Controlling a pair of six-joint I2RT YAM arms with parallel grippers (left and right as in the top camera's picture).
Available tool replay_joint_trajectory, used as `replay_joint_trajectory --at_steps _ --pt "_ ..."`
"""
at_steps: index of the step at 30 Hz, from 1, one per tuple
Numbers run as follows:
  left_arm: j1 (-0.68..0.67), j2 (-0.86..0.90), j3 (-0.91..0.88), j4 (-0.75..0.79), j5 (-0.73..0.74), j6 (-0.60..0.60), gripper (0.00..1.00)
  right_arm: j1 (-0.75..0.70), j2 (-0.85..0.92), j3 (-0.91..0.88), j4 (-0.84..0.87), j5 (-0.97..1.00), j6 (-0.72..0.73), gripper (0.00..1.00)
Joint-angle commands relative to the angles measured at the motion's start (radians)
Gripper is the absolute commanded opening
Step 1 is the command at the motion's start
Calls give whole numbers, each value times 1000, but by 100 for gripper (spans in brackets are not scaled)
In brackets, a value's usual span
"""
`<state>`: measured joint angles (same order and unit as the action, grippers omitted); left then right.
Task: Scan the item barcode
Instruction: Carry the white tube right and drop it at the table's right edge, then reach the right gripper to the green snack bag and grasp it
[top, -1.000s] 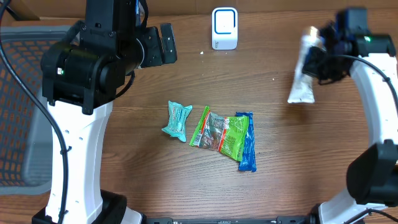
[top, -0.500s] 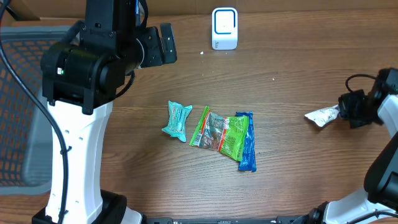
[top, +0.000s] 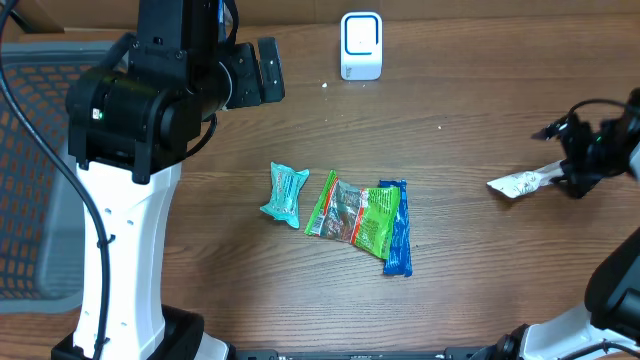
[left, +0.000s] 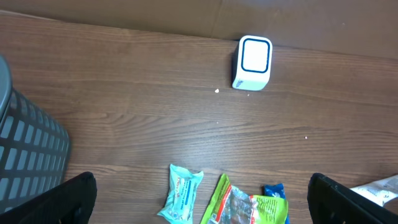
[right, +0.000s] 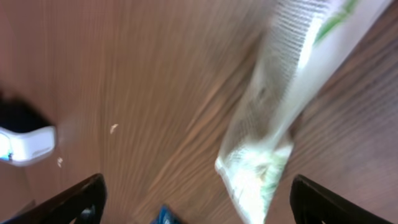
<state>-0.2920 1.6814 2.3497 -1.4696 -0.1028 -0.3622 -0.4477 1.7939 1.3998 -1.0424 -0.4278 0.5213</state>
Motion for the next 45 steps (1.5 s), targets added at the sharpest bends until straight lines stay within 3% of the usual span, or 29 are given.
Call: replay_joint_trajectory --at_steps 1,8,14,17,23,27,36,40,45 --pt "3 -15 15 3 -12 19 100 58 -49 110 -101 -36 -169 93" --pt "3 -15 15 3 -12 19 100 280 -47 63 -129 -71 -308 96" --pt "3 -15 15 3 -12 19 100 534 -35 -10 7 -51 -348 97" --pt "3 -15 15 3 -12 19 100 640 -12 -22 78 -36 -366 91" --pt "3 -15 15 3 -12 19 100 794 28 -24 150 2 -373 89" --pt "3 -15 15 3 -12 19 100 871 45 -24 173 91 -382 80" --pt "3 -15 15 3 -12 19 100 980 83 -25 216 136 -700 77" --pt "3 -15 15 3 -12 19 100 1001 119 -26 229 136 -815 70" --pt "3 -15 15 3 -12 19 100 1003 192 -26 218 185 -844 61"
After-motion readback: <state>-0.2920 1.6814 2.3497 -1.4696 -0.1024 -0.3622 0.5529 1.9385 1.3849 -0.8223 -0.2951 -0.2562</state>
